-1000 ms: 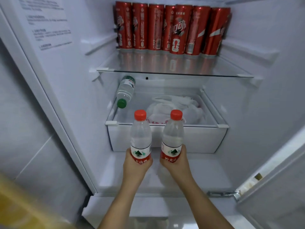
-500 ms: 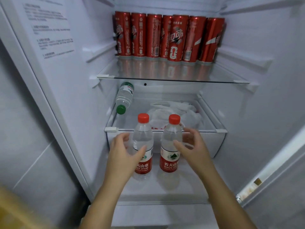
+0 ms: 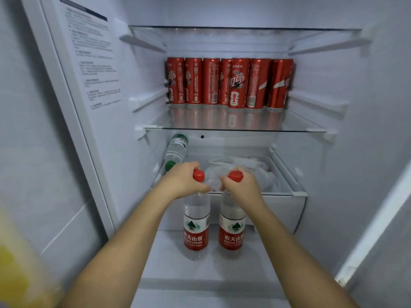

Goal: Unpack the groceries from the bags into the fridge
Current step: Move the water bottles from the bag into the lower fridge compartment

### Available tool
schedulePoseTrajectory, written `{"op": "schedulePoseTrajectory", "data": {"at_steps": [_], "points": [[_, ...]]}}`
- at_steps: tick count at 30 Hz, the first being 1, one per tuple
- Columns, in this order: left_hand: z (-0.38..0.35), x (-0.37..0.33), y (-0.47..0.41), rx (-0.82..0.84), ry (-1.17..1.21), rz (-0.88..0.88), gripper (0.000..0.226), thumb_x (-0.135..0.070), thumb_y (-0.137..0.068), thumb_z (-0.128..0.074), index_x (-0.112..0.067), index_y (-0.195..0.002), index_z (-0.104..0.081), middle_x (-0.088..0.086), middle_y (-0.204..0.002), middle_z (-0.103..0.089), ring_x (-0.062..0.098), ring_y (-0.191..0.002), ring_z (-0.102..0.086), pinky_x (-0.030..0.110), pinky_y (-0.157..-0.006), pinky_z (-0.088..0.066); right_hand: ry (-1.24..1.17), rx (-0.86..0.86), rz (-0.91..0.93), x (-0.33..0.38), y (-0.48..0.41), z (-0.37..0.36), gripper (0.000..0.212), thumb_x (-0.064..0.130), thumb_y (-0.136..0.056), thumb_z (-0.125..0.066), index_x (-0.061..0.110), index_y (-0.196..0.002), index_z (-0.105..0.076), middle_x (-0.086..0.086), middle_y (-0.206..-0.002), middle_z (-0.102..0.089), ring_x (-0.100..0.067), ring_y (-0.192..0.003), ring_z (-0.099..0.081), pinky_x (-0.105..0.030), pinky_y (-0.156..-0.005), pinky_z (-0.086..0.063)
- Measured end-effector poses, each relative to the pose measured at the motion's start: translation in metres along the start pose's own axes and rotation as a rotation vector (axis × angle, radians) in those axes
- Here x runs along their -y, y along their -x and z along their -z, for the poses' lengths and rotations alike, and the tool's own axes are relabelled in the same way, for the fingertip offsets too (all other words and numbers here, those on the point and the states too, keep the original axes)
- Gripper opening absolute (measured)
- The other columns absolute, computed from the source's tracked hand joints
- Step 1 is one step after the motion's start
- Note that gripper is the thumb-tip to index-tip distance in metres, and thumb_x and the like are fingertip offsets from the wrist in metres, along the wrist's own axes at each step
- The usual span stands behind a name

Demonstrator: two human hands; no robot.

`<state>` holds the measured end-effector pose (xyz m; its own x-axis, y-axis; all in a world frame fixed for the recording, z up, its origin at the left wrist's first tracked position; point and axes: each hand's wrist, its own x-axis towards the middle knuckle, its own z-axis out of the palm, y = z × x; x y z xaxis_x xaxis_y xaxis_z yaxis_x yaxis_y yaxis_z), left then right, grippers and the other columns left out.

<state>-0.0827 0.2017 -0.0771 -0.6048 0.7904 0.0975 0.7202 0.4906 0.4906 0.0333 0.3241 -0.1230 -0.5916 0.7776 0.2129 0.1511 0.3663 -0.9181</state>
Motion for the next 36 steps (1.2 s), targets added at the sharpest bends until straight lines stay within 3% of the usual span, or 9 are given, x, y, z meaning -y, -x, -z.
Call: {"op": "schedulePoseTrajectory", "data": {"at_steps": [5, 9, 12, 20, 25, 28, 30, 33, 36], "points": [[0.003, 0.002, 0.021, -0.082, 0.158, -0.065, 0.039, -0.039, -0.068, -0.083, -0.022, -0.073, -0.049, -0.005, -0.069, -0.055, 0.011, -0.058, -0.048, 0.026, -0.056, -0.042, -0.006, 0.023, -0.010, 0.001, -0.001, 0.000, 0.014, 0.012, -0.080, -0.065, 0.014, -0.070, -0.056, -0.015, -0.077, -0.069, -0.017, -0.065, -0.060, -0.032, -0.065, -0.051], [0.040, -0.011, 0.053, -0.303, 0.236, -0.096, 0.033, -0.034, -0.070, -0.082, -0.022, -0.073, -0.051, -0.006, -0.066, -0.054, 0.011, -0.053, -0.048, 0.025, -0.051, -0.044, 0.006, 0.037, -0.036, 0.001, -0.002, 0.001, 0.011, 0.013, -0.081, -0.065, 0.004, -0.078, -0.060, -0.020, -0.082, -0.069, -0.020, -0.067, -0.059, -0.033, -0.067, -0.051], [0.074, -0.022, 0.078, -0.443, 0.311, -0.205, 0.033, -0.037, -0.070, -0.081, -0.026, -0.072, -0.050, -0.010, -0.062, -0.055, 0.005, -0.050, -0.046, 0.025, -0.054, -0.040, 0.007, 0.045, -0.037, 0.004, 0.000, 0.002, 0.011, 0.011, -0.080, -0.065, 0.012, -0.072, -0.057, -0.020, -0.084, -0.069, -0.020, -0.068, -0.059, -0.032, -0.068, -0.052], [0.055, -0.018, 0.103, -0.677, 0.313, -0.396, 0.034, -0.028, -0.071, -0.083, -0.031, -0.080, -0.050, -0.016, -0.076, -0.059, 0.003, -0.069, -0.054, 0.007, -0.063, -0.040, -0.024, 0.045, -0.057, 0.006, 0.004, 0.002, 0.015, 0.013, -0.084, -0.065, 0.017, -0.072, -0.057, -0.015, -0.082, -0.070, -0.020, -0.072, -0.062, -0.031, -0.069, -0.052], [0.011, 0.005, 0.067, -0.782, 0.111, -0.547, 0.031, -0.043, -0.075, -0.070, -0.028, -0.092, -0.049, -0.008, -0.082, -0.062, 0.009, -0.075, -0.053, 0.017, -0.067, -0.042, -0.045, 0.049, -0.070, 0.009, 0.005, 0.005, 0.014, 0.014, -0.085, -0.064, 0.017, -0.074, -0.057, -0.012, -0.078, -0.071, -0.015, -0.066, -0.061, -0.024, -0.061, -0.045], [-0.007, 0.015, 0.048, -0.848, -0.058, -0.638, 0.026, -0.044, -0.082, -0.059, -0.022, -0.092, -0.049, 0.000, -0.077, -0.063, 0.013, -0.064, -0.053, 0.025, -0.060, -0.043, -0.035, 0.049, -0.060, 0.009, 0.005, 0.004, 0.014, 0.012, -0.084, -0.064, 0.016, -0.073, -0.057, -0.016, -0.080, -0.070, -0.016, -0.066, -0.060, -0.023, -0.060, -0.045], [-0.014, 0.021, 0.039, -0.840, -0.125, -0.665, 0.025, -0.043, -0.084, -0.058, -0.020, -0.089, -0.048, -0.001, -0.071, -0.059, 0.013, -0.061, -0.047, 0.022, -0.056, -0.040, -0.033, 0.045, -0.063, 0.010, 0.005, 0.004, 0.013, 0.010, -0.082, -0.063, 0.015, -0.072, -0.057, -0.016, -0.081, -0.070, -0.016, -0.065, -0.060, -0.021, -0.059, -0.046], [-0.027, 0.031, 0.026, -0.828, -0.267, -0.678, 0.025, -0.035, -0.080, -0.068, -0.020, -0.085, -0.049, -0.003, -0.069, -0.057, 0.013, -0.057, -0.050, 0.018, -0.050, -0.035, -0.035, 0.040, -0.062, 0.010, 0.004, 0.002, 0.015, 0.009, -0.083, -0.063, 0.015, -0.071, -0.057, -0.014, -0.076, -0.069, -0.015, -0.064, -0.060, -0.020, -0.058, -0.044], [-0.038, 0.033, 0.010, -0.756, -0.409, -0.657, 0.034, -0.025, -0.063, -0.085, -0.018, -0.082, -0.057, -0.002, -0.067, -0.056, 0.017, -0.052, -0.053, 0.024, -0.042, -0.036, -0.034, 0.036, -0.060, 0.009, 0.004, 0.002, 0.017, 0.008, -0.082, -0.064, 0.017, -0.070, -0.055, -0.014, -0.076, -0.069, -0.017, -0.067, -0.062, -0.021, -0.059, -0.045]]}}
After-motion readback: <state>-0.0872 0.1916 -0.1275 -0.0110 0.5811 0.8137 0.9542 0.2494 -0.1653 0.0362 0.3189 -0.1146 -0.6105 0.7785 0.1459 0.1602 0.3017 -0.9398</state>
